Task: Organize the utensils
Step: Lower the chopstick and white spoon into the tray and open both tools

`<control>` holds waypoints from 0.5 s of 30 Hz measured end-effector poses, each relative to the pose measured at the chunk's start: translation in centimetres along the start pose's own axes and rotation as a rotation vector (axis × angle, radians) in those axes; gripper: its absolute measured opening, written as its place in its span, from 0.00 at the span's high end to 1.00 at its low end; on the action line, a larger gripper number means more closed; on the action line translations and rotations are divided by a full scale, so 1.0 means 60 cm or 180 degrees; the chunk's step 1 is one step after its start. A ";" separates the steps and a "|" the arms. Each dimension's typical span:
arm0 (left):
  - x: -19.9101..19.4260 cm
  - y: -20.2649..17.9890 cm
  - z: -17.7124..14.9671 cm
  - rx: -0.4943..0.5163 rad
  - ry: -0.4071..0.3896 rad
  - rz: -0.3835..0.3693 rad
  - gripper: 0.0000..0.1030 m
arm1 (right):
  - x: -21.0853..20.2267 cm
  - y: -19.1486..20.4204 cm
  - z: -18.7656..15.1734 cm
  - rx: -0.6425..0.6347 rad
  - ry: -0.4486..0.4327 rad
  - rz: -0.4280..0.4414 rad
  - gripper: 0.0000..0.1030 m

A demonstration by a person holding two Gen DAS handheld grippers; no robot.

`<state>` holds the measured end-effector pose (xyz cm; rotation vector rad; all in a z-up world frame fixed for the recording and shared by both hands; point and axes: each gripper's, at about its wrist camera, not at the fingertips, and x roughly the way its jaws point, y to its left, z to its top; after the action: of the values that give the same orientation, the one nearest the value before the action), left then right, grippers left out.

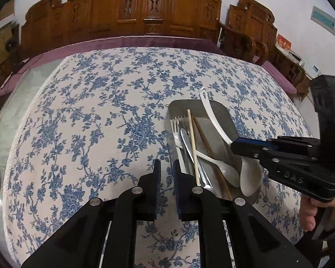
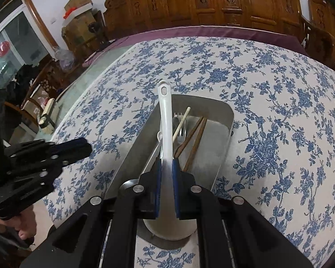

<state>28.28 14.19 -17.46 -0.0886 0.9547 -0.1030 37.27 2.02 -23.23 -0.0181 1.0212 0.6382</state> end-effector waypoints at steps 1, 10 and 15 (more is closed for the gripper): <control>-0.001 0.002 0.000 -0.0007 -0.0003 0.0002 0.90 | 0.005 0.000 0.001 0.0005 0.0006 -0.0022 0.89; -0.008 0.009 -0.003 -0.0030 -0.0027 0.0016 0.90 | 0.050 -0.006 -0.001 0.0080 0.0123 -0.0144 0.89; -0.010 0.009 -0.004 -0.0032 -0.0036 0.0019 0.90 | 0.060 -0.009 -0.006 0.0107 0.0160 -0.0162 0.88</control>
<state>27.76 14.80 -17.15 -0.0955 0.9441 -0.0922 38.53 3.24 -26.43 -0.0307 1.0767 0.5767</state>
